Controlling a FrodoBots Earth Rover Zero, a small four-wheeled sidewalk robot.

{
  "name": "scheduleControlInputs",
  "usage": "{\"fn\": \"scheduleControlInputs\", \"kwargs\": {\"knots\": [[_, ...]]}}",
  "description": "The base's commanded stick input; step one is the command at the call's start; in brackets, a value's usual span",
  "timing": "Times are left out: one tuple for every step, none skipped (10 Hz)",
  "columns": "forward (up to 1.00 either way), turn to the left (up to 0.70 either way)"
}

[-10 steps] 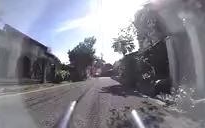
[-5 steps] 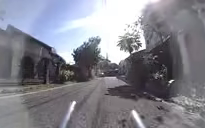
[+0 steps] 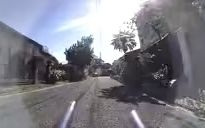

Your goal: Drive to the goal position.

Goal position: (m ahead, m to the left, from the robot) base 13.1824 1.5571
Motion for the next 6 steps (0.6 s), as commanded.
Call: {"fn": "scheduleControlInputs", "kwargs": {"knots": [[0.85, -0.29], [0.85, -0.24], [0.85, 0.01], [0.85, 0.03], [0.85, 0.06], [0.85, 0.13]]}}
